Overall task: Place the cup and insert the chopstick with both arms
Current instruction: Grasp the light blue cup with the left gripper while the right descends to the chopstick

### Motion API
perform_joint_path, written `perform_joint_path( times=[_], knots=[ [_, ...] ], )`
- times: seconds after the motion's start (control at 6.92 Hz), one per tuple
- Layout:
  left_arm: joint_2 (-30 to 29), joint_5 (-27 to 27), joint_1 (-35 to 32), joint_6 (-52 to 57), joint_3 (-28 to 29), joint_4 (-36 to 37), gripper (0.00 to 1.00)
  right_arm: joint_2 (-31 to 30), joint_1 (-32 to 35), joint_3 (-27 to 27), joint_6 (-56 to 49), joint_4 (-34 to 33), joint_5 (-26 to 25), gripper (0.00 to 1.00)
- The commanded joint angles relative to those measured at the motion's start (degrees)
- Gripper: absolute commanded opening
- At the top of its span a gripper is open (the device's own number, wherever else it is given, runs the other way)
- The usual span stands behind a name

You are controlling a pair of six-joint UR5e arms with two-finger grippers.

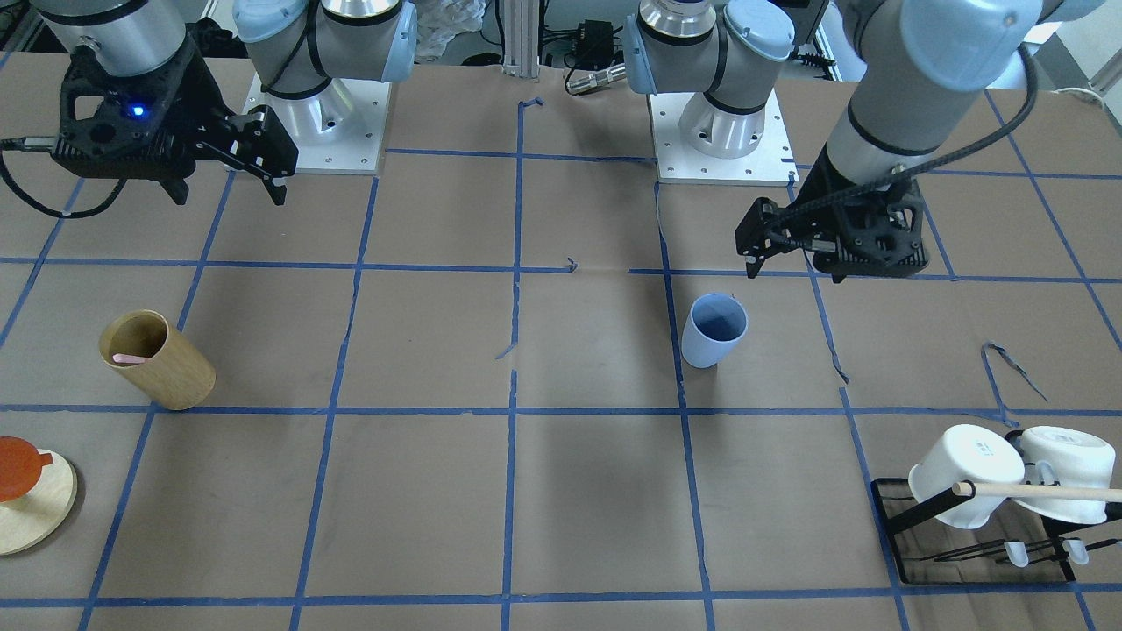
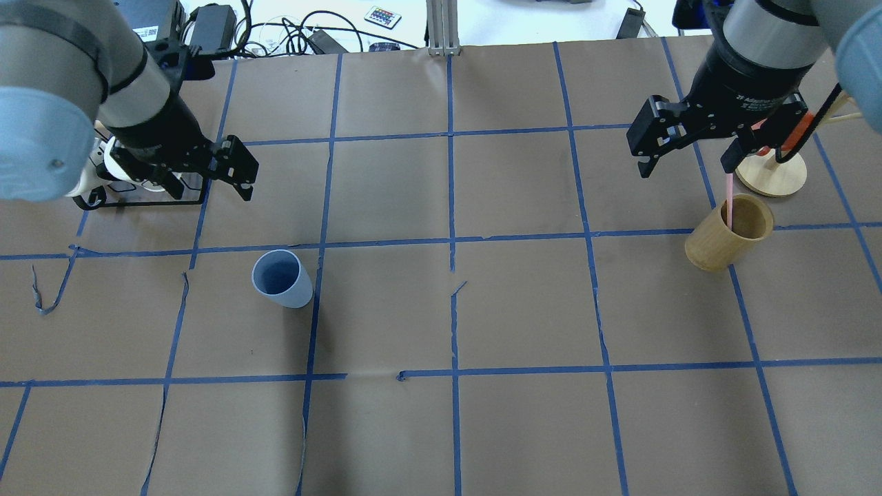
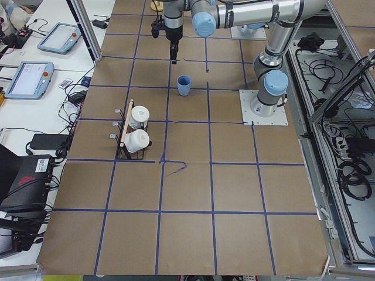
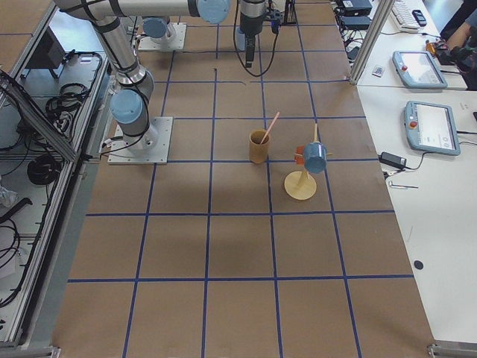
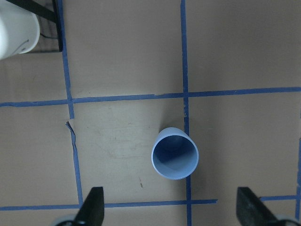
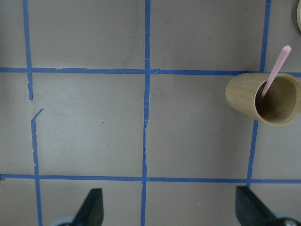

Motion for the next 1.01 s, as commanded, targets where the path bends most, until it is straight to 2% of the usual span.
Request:
perform_joint_path(
  times=[0.0,0.14,0.29,0.58,0.72,0.87],
  knots=[
    [-0.12,0.06,0.29,0.20,-13.52,15.24,0.98,2.62,-7.56,0.53,-13.46,-5.48,-1.08,1.00],
    [-0.30,0.06,0.38,0.20,-15.57,16.35,0.98,4.20,-10.39,3.15,-21.51,-12.82,-1.16,1.00],
    [-1.08,0.06,0.46,0.20,-15.94,16.27,0.97,5.09,-11.29,8.13,-28.38,-23.07,-1.33,1.00],
    [-1.53,0.06,0.82,0.11,-17.25,16.27,0.86,6.76,-12.35,18.16,-34.84,-41.81,-1.51,0.96],
    [-2.14,0.06,0.90,0.11,-17.78,16.71,0.62,7.81,-12.88,19.24,-35.04,-45.11,-0.90,0.85],
    [-2.49,0.06,0.91,-0.32,-17.88,16.71,0.54,8.17,-12.88,19.43,-34.96,-45.23,-0.72,0.76]
  ],
)
